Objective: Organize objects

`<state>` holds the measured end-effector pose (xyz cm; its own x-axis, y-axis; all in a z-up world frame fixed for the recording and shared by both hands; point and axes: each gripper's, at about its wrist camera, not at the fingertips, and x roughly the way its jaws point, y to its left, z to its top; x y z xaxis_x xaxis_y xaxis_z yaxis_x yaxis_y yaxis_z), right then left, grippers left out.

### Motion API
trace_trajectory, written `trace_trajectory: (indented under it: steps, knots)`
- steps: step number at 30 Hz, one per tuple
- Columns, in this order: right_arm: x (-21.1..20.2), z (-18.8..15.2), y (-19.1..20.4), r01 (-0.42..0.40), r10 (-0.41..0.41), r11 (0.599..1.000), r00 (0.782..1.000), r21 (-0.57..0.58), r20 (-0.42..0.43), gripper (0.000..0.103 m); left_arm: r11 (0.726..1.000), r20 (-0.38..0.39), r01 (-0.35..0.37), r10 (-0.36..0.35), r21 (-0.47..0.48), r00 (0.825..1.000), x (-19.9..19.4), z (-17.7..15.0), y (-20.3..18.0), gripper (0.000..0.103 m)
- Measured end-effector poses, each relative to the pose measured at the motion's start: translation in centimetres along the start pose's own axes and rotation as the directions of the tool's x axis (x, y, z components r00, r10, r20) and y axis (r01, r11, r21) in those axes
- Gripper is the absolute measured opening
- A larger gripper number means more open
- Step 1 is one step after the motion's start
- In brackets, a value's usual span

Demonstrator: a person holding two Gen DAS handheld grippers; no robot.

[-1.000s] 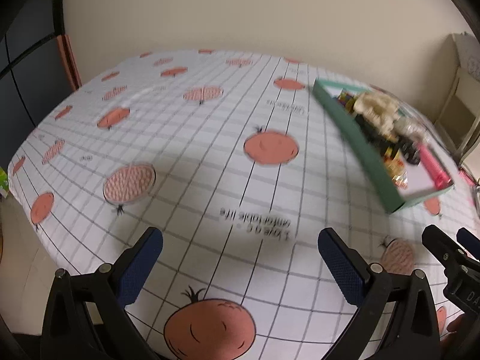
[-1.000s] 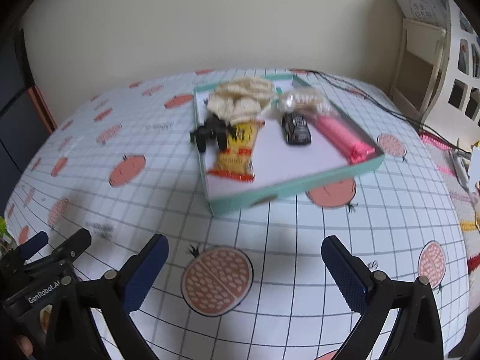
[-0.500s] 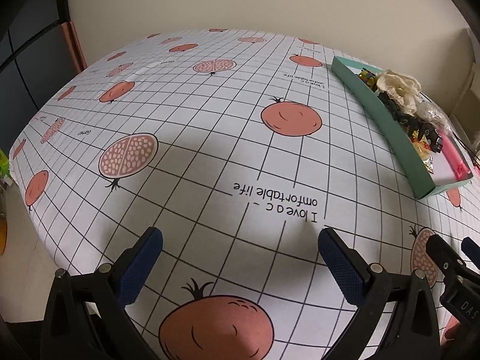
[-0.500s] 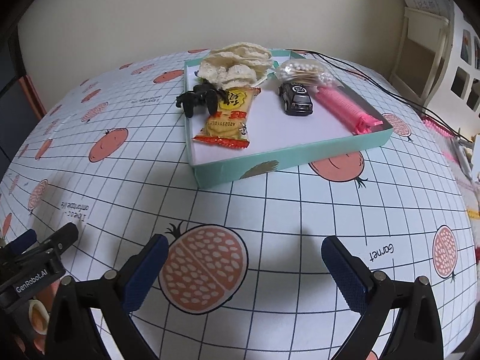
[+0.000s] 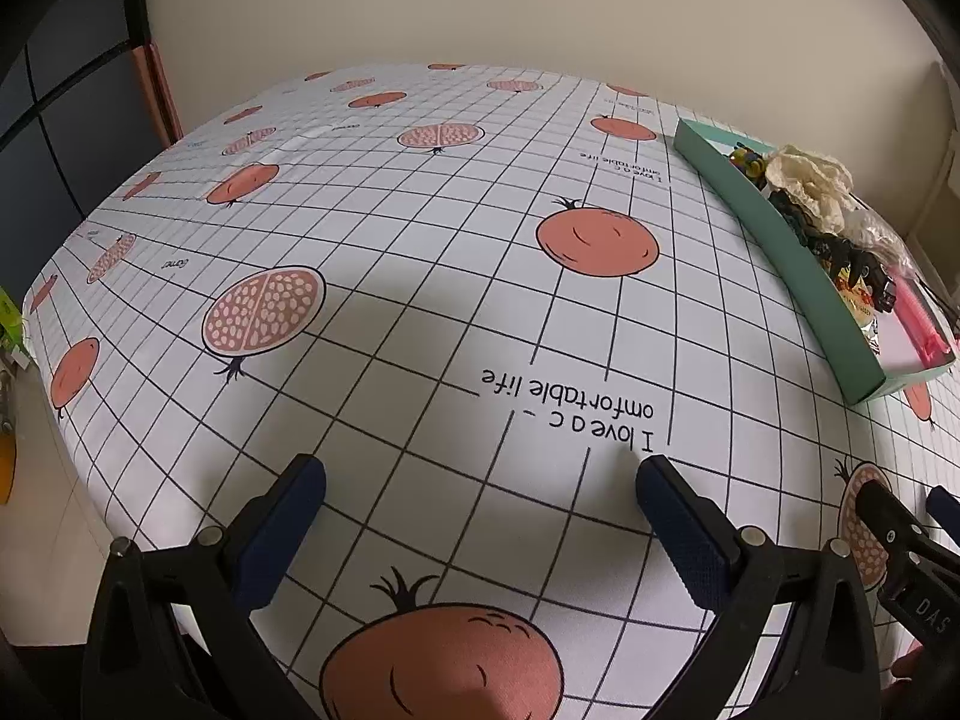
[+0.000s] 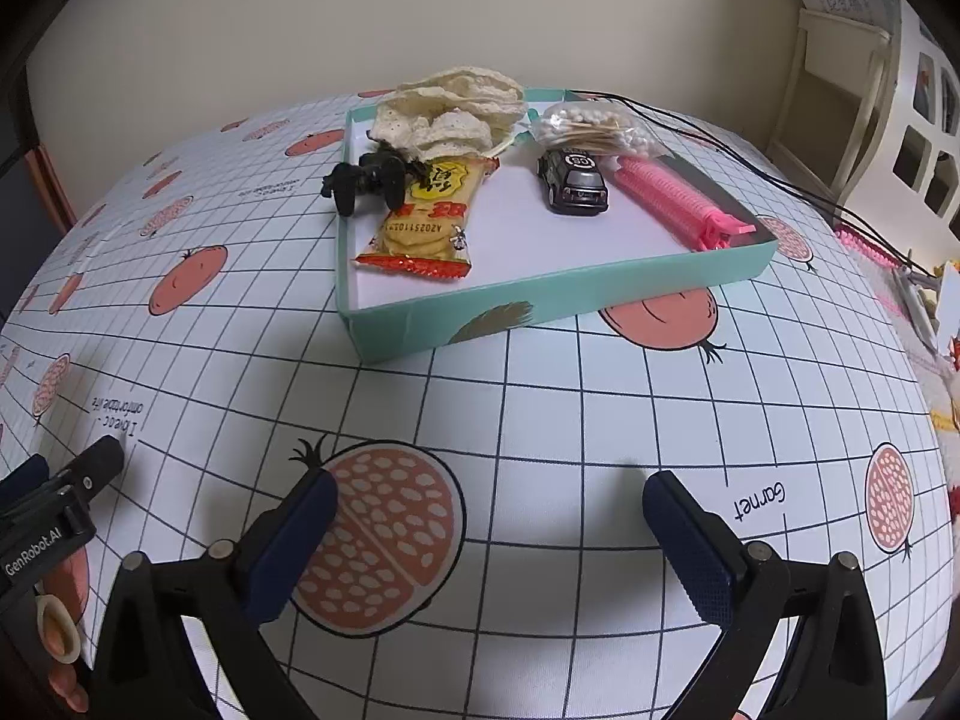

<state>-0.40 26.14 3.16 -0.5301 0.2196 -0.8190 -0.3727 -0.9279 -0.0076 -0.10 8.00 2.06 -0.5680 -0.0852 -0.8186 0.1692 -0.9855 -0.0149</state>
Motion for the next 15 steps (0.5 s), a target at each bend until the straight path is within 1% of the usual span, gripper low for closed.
trace_trajectory:
  steps: [15]
  knots:
    - [-0.04,-0.25,0.19,0.016,-0.017,1.0,1.0,0.017,0.022,0.103,1.0,0.013,-0.007,0.007,-0.008,1.0,0.03,-0.06,0.07,0.103]
